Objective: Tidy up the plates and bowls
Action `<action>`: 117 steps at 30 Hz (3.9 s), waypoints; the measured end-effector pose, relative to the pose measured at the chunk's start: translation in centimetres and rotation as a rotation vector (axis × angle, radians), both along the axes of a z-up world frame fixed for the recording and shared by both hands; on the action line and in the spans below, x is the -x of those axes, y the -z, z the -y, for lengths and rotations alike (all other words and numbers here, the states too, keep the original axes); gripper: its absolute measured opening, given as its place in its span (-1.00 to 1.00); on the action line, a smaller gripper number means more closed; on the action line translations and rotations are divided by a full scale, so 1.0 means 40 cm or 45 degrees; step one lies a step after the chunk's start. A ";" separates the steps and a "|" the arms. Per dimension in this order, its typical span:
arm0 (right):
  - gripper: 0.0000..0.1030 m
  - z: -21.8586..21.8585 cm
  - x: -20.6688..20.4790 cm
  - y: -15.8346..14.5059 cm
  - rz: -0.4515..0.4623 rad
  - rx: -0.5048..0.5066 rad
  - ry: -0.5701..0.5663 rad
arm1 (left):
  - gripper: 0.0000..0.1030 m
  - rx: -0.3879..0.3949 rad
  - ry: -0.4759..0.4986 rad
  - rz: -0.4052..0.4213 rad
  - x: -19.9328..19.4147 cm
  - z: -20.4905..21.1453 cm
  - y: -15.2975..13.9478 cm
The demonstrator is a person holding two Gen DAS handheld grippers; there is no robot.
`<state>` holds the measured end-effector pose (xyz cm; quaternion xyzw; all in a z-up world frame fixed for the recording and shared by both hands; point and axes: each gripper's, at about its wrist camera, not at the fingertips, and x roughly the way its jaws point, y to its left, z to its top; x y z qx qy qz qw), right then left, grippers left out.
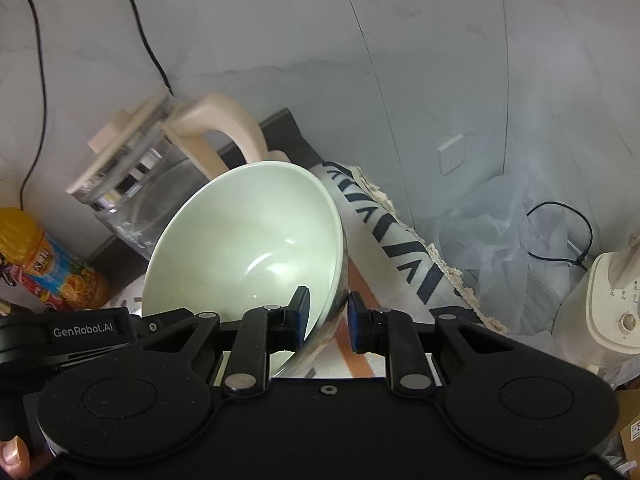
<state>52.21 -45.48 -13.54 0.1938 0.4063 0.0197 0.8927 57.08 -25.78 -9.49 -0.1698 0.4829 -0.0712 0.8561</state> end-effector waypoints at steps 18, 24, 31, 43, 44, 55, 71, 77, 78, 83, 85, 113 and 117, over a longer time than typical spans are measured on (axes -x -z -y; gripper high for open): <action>-0.61 -0.086 0.154 -0.087 0.094 0.005 0.003 | -0.75 -0.007 0.003 0.074 0.182 -0.086 -0.085; -0.61 -0.107 0.209 -0.098 0.101 0.001 0.011 | -0.75 -0.021 0.022 0.088 0.239 -0.107 -0.102; -0.61 -0.135 0.275 -0.100 0.102 0.003 0.016 | -0.75 -0.021 0.020 0.087 0.301 -0.132 -0.106; -0.60 -0.182 0.365 -0.067 0.036 0.006 0.008 | -0.75 -0.033 0.003 0.024 0.383 -0.166 -0.079; -0.60 -0.185 0.371 -0.063 0.028 0.004 0.008 | -0.74 -0.033 -0.002 0.017 0.388 -0.167 -0.076; -0.54 -0.204 0.402 -0.031 -0.052 0.003 -0.014 | -0.66 -0.052 -0.008 -0.066 0.417 -0.176 -0.037; -0.29 -0.231 0.408 -0.016 -0.036 0.058 -0.087 | -0.42 -0.084 -0.022 -0.087 0.422 -0.191 -0.021; -0.09 -0.232 0.432 -0.008 -0.047 0.077 -0.091 | -0.08 -0.117 -0.036 -0.072 0.444 -0.208 -0.030; -0.02 -0.233 0.435 -0.005 -0.057 0.078 -0.090 | -0.06 -0.126 -0.040 -0.069 0.450 -0.210 -0.031; 0.15 -0.243 0.450 0.004 -0.093 0.082 -0.083 | 0.11 -0.122 -0.040 -0.072 0.470 -0.224 -0.023; 0.16 -0.250 0.457 0.007 -0.100 0.095 -0.081 | 0.15 -0.130 -0.043 -0.068 0.478 -0.232 -0.029; 0.89 -0.467 0.555 -0.092 0.059 0.141 -0.356 | 0.65 -0.245 -0.215 0.043 0.672 -0.495 -0.119; 1.00 -0.498 0.555 -0.096 0.076 0.140 -0.407 | 0.71 -0.263 -0.265 0.047 0.698 -0.537 -0.122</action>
